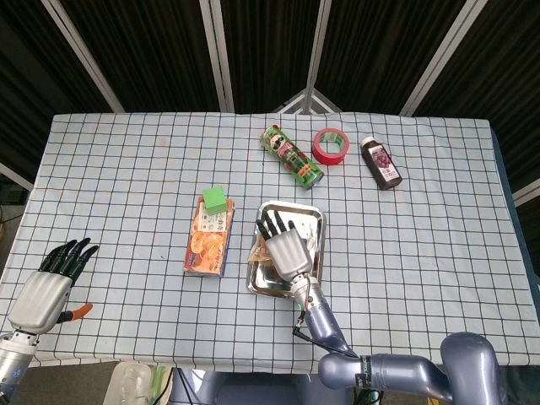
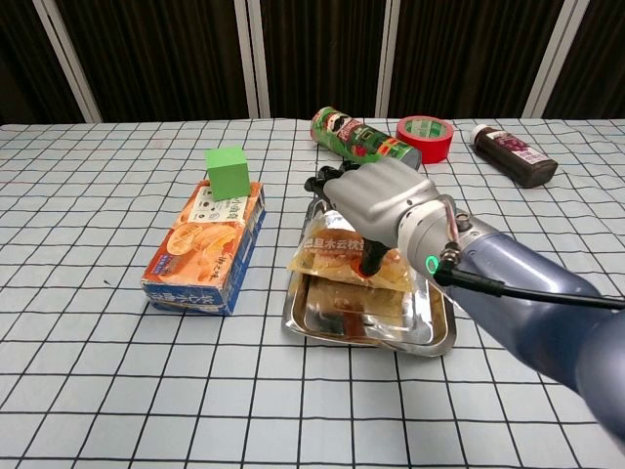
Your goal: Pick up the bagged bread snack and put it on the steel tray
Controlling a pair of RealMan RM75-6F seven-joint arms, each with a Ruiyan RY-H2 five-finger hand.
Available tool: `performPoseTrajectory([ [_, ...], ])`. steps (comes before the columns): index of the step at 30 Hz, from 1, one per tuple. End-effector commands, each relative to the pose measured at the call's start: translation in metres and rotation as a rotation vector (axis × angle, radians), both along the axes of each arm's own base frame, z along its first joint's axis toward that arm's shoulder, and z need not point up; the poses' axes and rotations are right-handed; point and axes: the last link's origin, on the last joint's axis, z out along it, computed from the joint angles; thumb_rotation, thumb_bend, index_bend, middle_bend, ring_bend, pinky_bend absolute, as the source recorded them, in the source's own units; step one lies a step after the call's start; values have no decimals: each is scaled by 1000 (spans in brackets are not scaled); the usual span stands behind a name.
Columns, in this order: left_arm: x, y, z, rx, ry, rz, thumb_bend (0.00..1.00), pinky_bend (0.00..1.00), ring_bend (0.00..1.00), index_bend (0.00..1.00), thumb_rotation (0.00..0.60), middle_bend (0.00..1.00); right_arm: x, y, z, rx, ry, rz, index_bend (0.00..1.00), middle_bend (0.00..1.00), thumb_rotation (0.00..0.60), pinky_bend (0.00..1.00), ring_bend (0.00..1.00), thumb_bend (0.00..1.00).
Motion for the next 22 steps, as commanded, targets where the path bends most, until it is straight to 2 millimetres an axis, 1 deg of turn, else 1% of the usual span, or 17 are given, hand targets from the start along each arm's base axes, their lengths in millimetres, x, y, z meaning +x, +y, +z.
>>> performPoseTrajectory([
  [1,1,0,-2,-3,7,-1,81,92,0,0,600,0,-9,11,27,-29,23,-41,0,0,600,225,0,322],
  [5,1,-1,-5,-6,15,-1,81,92,0,0,600,0,-22,26,62,-75,29,-58,0,0,600,224,0,319],
  [8,2,-2,-5,-4,17,-4,81,92,0,0,600,0,-44,45,94,-110,15,-74,0,0,600,202,0,319],
  [11,4,-3,-5,0,18,-10,81,92,0,0,600,0,-80,70,126,-161,9,-95,0,0,600,145,0,319],
  [12,4,-4,-5,1,18,-12,81,92,0,0,600,0,-95,80,137,-181,4,-97,0,0,600,125,0,319],
  [14,5,-5,-4,5,17,-19,81,92,0,0,600,0,-138,106,159,-240,0,-121,0,0,600,77,0,318],
  [15,5,-6,-5,7,17,-21,81,92,0,0,600,0,-151,114,165,-256,-5,-124,0,0,600,69,0,318],
  [17,6,-7,-5,10,18,-25,81,92,0,0,600,0,-191,139,183,-301,-29,-158,0,0,600,59,0,317],
  [18,7,-7,-6,11,20,-27,81,92,0,0,600,0,-206,148,189,-313,-48,-167,0,0,600,55,0,318],
  [20,8,-7,-7,11,22,-29,81,92,0,0,600,0,-226,158,198,-331,-89,-193,0,0,600,38,0,318],
  [22,9,-7,-9,7,25,-35,81,92,0,0,600,0,-237,160,208,-352,-98,-205,0,0,600,29,0,318],
])
